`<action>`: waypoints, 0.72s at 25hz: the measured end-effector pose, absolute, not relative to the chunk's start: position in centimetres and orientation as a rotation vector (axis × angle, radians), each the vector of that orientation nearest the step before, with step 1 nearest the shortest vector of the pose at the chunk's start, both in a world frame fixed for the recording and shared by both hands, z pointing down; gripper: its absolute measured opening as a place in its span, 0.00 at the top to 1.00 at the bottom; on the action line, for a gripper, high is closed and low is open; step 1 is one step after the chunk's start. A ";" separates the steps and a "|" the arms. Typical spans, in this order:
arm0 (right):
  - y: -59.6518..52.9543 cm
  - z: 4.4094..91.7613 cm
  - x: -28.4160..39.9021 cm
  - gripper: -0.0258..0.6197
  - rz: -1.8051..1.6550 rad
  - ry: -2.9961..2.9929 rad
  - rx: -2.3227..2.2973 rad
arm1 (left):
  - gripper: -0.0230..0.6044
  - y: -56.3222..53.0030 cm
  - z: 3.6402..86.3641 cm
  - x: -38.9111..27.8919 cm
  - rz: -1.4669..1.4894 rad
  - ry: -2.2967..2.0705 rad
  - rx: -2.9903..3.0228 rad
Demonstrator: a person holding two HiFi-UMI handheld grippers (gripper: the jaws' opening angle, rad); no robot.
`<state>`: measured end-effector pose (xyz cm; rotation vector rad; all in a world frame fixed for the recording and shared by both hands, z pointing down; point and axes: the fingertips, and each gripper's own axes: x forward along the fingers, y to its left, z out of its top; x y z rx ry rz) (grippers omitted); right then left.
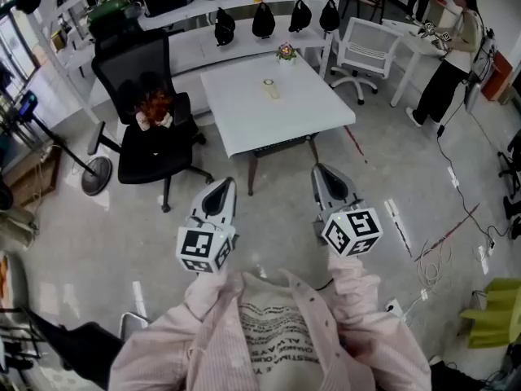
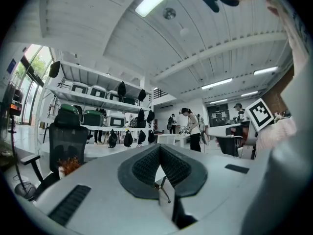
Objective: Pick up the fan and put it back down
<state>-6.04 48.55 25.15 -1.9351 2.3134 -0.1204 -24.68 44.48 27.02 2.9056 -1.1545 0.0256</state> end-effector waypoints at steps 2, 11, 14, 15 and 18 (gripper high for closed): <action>48.0 25.4 -5.9 0.96 -0.116 2.331 -1.929 | 0.96 44.0 27.1 -24.6 0.020 -1.166 2.898; 46.0 26.8 -3.5 0.71 -0.165 2.354 -1.939 | 0.96 42.8 28.3 -22.9 0.019 -1.194 2.862; 45.1 27.1 -2.7 0.62 -0.184 2.341 -1.945 | 0.96 42.1 28.8 -22.2 0.036 -1.191 2.852; 44.8 27.3 -2.5 0.62 -0.191 2.342 -1.949 | 0.96 41.8 28.9 -22.0 0.041 -1.188 2.850; 43.8 28.0 -2.1 0.60 -0.213 2.344 -1.955 | 0.96 40.9 29.3 -21.6 0.051 -1.183 2.843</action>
